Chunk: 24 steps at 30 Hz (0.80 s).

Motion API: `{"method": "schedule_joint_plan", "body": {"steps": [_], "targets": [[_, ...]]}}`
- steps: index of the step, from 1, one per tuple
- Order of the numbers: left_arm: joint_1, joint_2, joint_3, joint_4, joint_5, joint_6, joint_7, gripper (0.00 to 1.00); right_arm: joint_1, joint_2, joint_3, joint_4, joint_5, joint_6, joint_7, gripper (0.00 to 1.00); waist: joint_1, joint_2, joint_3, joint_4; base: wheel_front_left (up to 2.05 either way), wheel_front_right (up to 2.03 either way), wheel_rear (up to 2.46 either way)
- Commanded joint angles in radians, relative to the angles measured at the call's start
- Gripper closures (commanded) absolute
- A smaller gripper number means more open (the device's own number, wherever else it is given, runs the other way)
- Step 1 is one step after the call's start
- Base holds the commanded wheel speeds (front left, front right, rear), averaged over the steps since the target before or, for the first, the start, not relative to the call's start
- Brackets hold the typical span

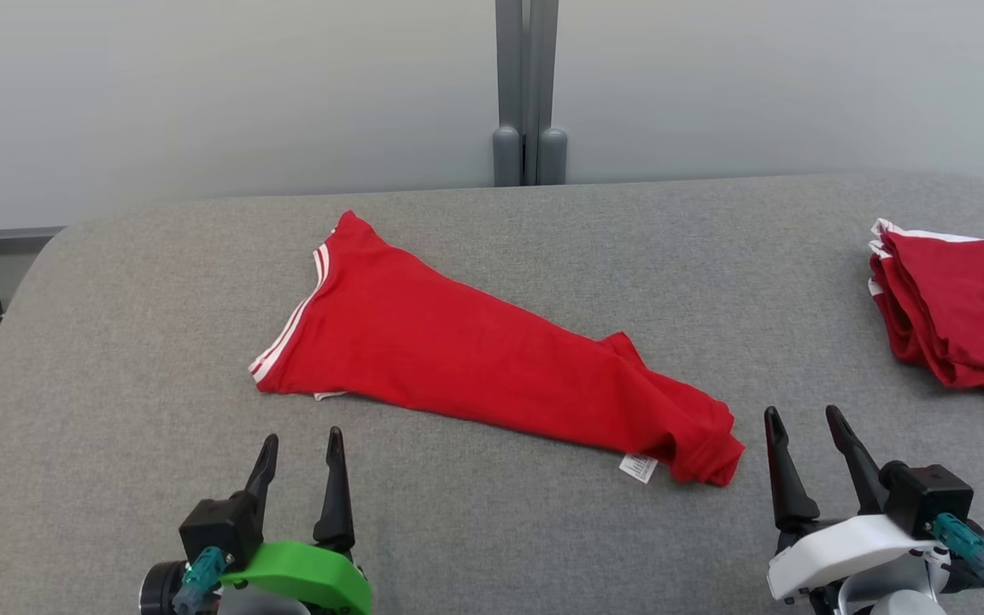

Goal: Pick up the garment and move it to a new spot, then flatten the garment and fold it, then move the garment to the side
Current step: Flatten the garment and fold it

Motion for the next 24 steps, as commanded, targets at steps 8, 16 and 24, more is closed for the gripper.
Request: {"method": "schedule_joint_plan", "body": {"steps": [8, 16, 24], "targets": [[0.008, -0.001, -0.006, -0.004, 0.004, -0.006, 0.0, 0.0, 0.001, -0.002, -0.017, 0.007, -0.03, 0.0, -0.005, 0.0, 0.0001, 0.0, 0.012, 0.026, 0.0, 0.0, 0.0], [-0.012, -0.001, -0.033, -0.033, -0.009, 0.01, 0.0, 0.0, -0.103, -0.002, -0.062, 0.034, -0.134, 0.0, 0.029, 0.0, 0.0001, 0.0, 0.058, 0.093, 0.0, 0.0, 0.0], [-0.055, -0.001, -0.059, -0.059, -0.028, 0.019, 0.0, 0.0, -0.3, -0.054, -0.059, 0.159, -0.262, 0.0, 0.163, 0.0, 0.0001, 0.0, 0.143, 0.203, 0.0, 0.0, 0.0]]}}
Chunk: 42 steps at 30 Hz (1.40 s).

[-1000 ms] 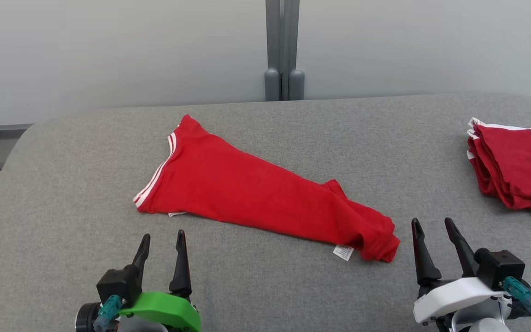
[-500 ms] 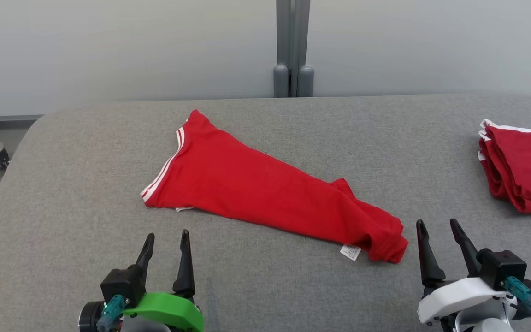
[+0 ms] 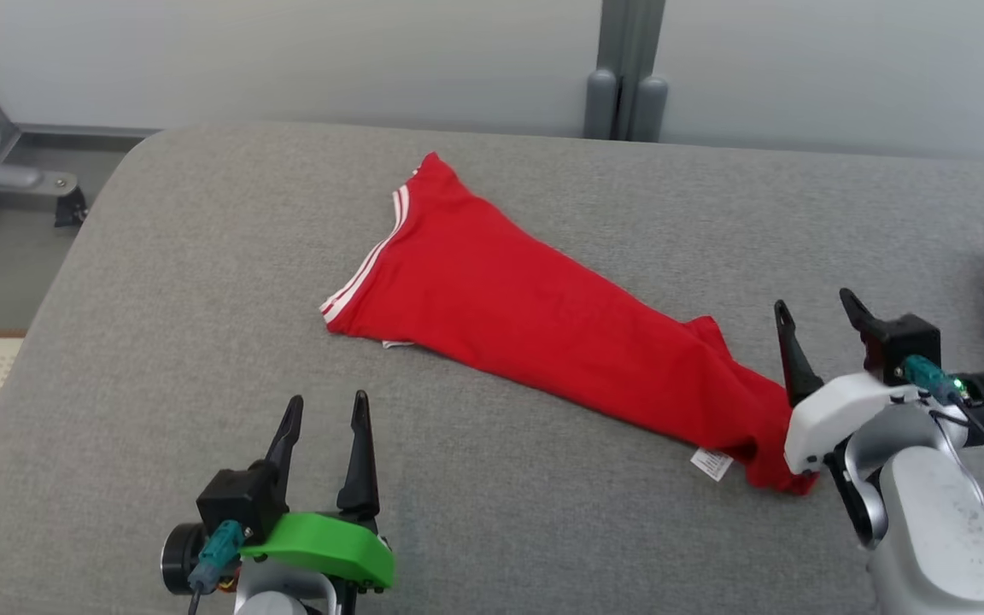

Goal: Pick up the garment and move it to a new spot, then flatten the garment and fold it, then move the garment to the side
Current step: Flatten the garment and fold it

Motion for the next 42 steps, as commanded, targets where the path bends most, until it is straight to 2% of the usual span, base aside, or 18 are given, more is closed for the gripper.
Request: {"method": "schedule_joint_plan", "body": {"steps": [1, 7, 16, 17, 18, 19, 20, 22, 32, 37, 42], "targets": [[-0.022, 0.002, -0.004, -0.005, -0.011, 0.004, 0.0, 0.0, -0.026, -0.021, 0.002, 0.036, -0.014, 0.0, 0.027, 0.0, 0.0, 0.0, 0.061, 0.076, 0.0, 0.0, 0.0], [-0.035, 0.002, -0.009, -0.015, -0.031, 0.017, 0.0, 0.0, -0.114, -0.075, 0.031, 0.206, -0.004, -0.001, 0.093, 0.0, 0.0, 0.0, 0.097, 0.153, 0.0, 0.0, 0.0], [-0.037, 0.002, -0.008, -0.022, -0.038, 0.025, 0.0, 0.0, -0.178, -0.092, 0.104, 0.376, 0.045, 0.0, 0.14, 0.0, 0.0, 0.0, 0.108, 0.18, 0.0, 0.0, 0.0], [-0.038, 0.002, -0.009, -0.023, -0.039, 0.026, 0.0, 0.0, -0.188, -0.092, 0.109, 0.394, 0.052, 0.0, 0.14, 0.1, 0.0, 0.0, 0.11, 0.18, 0.0, 0.0, 0.0], [-0.039, 0.002, -0.009, -0.023, -0.038, 0.026, 0.0, 0.0, -0.194, -0.09, 0.114, 0.409, 0.058, -0.001, 0.144, 0.39, 0.0, 0.0, 0.112, 0.179, 0.0, 0.0, 0.0], [-0.04, 0.002, -0.009, -0.023, -0.038, 0.026, 0.0, 0.0, -0.202, -0.09, 0.119, 0.425, 0.065, 0.0, 0.144, 0.56, 0.0, 0.0, 0.113, 0.179, 0.0, 0.0, 0.0], [-0.04, 0.002, -0.01, -0.023, -0.039, 0.026, 0.0, 0.0, -0.211, -0.093, 0.121, 0.438, 0.068, 0.0, 0.141, 0.65, 0.0, 0.0, 0.115, 0.178, 0.0, 0.0, 0.0], [-0.043, 0.002, -0.011, -0.023, -0.039, 0.025, 0.0, 0.0, -0.23, -0.101, 0.127, 0.464, 0.071, -0.001, 0.137, 1.0, 0.0, 0.0, 0.117, 0.178, 0.0, 0.0, 0.0], [-0.037, 0.002, -0.003, -0.026, -0.036, 0.03, 0.0, 0.0, -0.368, -0.181, 0.089, 0.475, 0.024, -0.001, 0.039, 1.0, 0.0, 0.0, 0.119, 0.158, 0.0, 0.0, 0.0], [-0.037, 0.002, -0.003, -0.029, -0.037, 0.031, 0.0, 0.0, -0.433, -0.223, -0.01, 0.44, -0.035, -0.001, -0.019, 1.0, 0.0, 0.0, 0.118, 0.147, 0.0, 0.0, 0.0], [-0.036, 0.002, 0.001, -0.028, -0.031, 0.031, 0.0, 0.0, -0.481, -0.214, -0.099, 0.381, -0.102, -0.001, -0.067, 1.0, 0.0, 0.0, 0.116, 0.137, 0.0, 0.0, 0.0]]}}
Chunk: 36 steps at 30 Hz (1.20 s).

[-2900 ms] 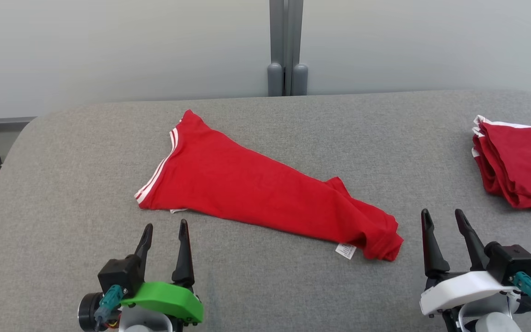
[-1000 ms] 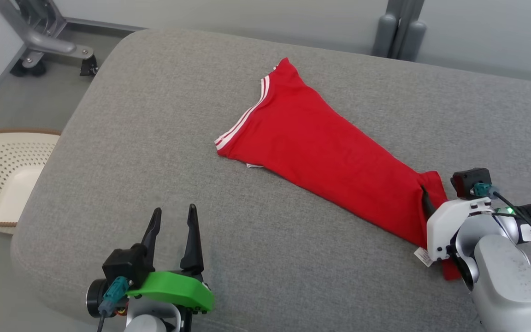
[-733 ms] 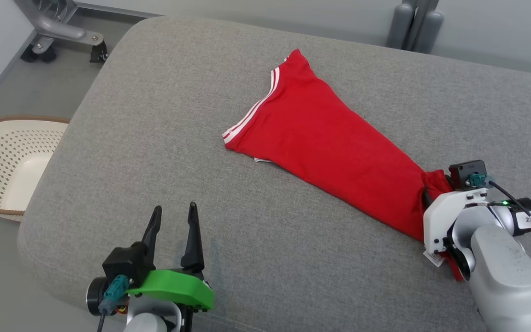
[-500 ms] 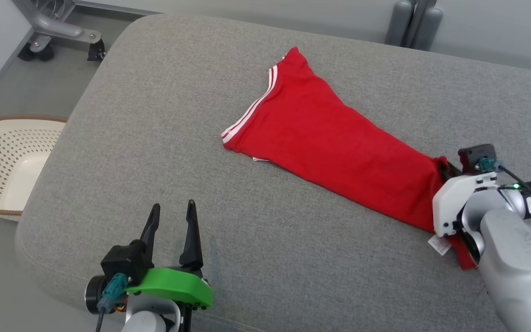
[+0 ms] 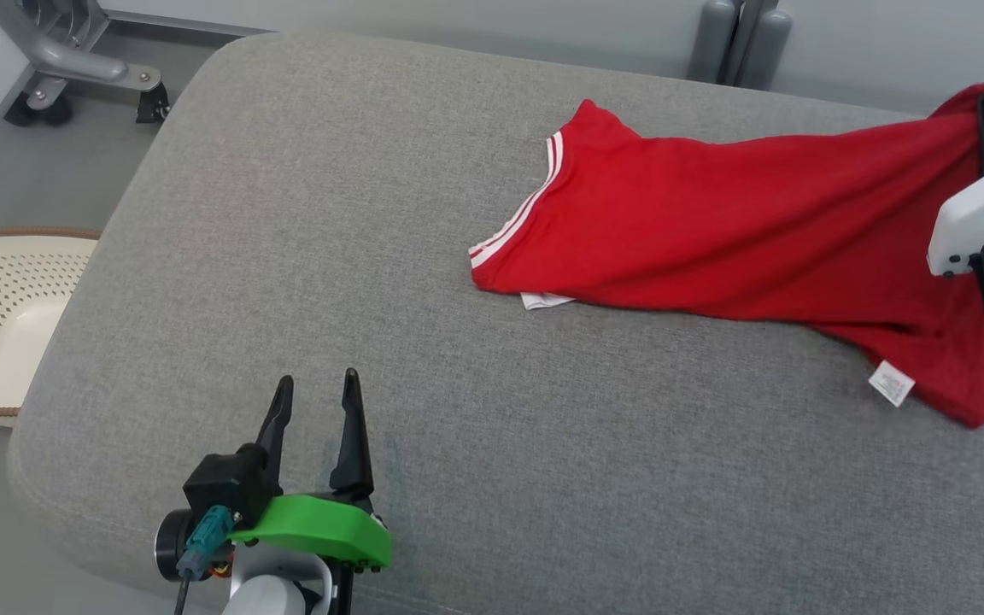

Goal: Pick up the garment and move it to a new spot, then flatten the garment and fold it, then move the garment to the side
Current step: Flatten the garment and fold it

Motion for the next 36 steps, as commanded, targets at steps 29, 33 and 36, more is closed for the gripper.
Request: {"method": "schedule_joint_plan", "body": {"steps": [29, 33, 36], "targets": [[0.029, 0.002, 0.021, 0.025, 0.044, -0.018, 0.0, 0.0, 0.707, 0.216, -0.005, -0.547, 0.136, -0.002, -0.01, 1.0, 0.0, 0.0, -0.068, -0.176, 0.0, 0.0, 0.0], [0.03, 0.002, 0.016, 0.028, 0.044, -0.019, 0.0, 0.0, 0.766, 0.229, -0.058, -0.594, 0.127, -0.002, 0.035, 1.0, 0.0, 0.0, -0.074, -0.191, 0.0, 0.0, 0.0], [0.03, 0.002, 0.01, 0.033, 0.043, -0.021, 0.0, 0.0, 0.784, 0.238, -0.087, -0.571, 0.115, -0.002, 0.061, 0.61, 0.0, 0.0, -0.076, -0.194, 0.0, 0.0, 0.0]]}}
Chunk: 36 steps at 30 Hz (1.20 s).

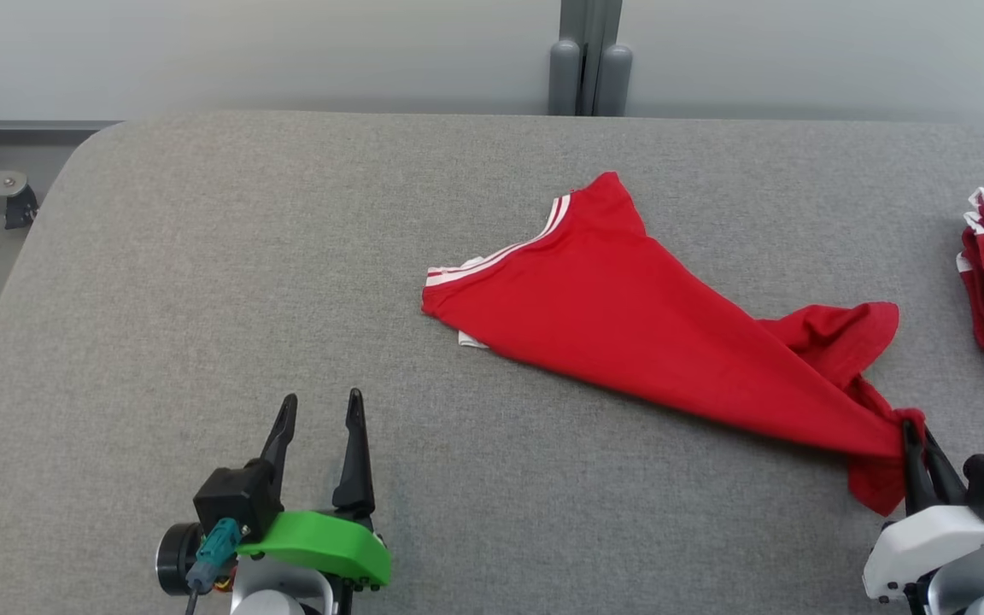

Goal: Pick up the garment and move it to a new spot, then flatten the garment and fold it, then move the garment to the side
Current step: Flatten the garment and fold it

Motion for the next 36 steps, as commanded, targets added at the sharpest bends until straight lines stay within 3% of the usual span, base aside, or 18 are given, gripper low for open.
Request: {"method": "schedule_joint_plan", "body": {"steps": [1, 2, 10, 14, 18, 27, 36], "targets": [[0.01, 0.002, -0.001, 0.003, 0.003, -0.004, 0.0, 0.0, 0.012, 0.004, -0.01, 0.018, -0.009, -0.001, 0.013, 0.13, 0.0, 0.0, -0.003, 0.0, 0.0, 0.0, 0.0], [0.009, 0.002, -0.004, 0.004, 0.002, -0.005, 0.0, 0.0, 0.012, 0.006, -0.014, 0.024, -0.009, -0.001, 0.015, 0.0, 0.0, 0.0, -0.005, 0.002, 0.0, 0.0, 0.0], [0.021, 0.002, -0.005, 0.006, 0.003, -0.001, 0.0, 0.0, -0.011, 0.014, -0.061, -0.04, 0.018, -0.001, 0.008, 0.0, 0.0, 0.0, -0.024, 0.033, 0.0, 0.0, 0.0], [0.019, 0.002, -0.006, -0.002, 0.005, -0.005, 0.0, 0.0, -0.067, -0.01, -0.024, -0.078, 0.018, -0.001, 0.04, 0.0, 0.0, 0.0, -0.026, 0.055, 0.0, 0.0, 0.0], [0.0, 0.002, -0.017, -0.014, 0.003, -0.006, 0.0, 0.0, -0.171, -0.053, 0.036, -0.038, 0.016, -0.001, 0.083, 0.0, 0.0, 0.0, -0.008, 0.089, 0.0, 0.0, 0.0], [-0.048, 0.002, -0.046, -0.051, -0.019, 0.008, 0.0, 0.0, -0.507, -0.159, 0.169, 0.234, 0.026, -0.001, 0.2, 0.0, 0.0, 0.0, 0.102, 0.212, 0.0, 0.0, 0.0], [-0.081, 0.002, -0.076, -0.074, -0.054, 0.026, 0.0, 0.0, -0.738, -0.221, 0.206, 0.539, 0.038, -0.001, 0.286, 0.0, 0.0, 0.0, 0.19, 0.33, 0.0, 0.0, 0.0]]}}
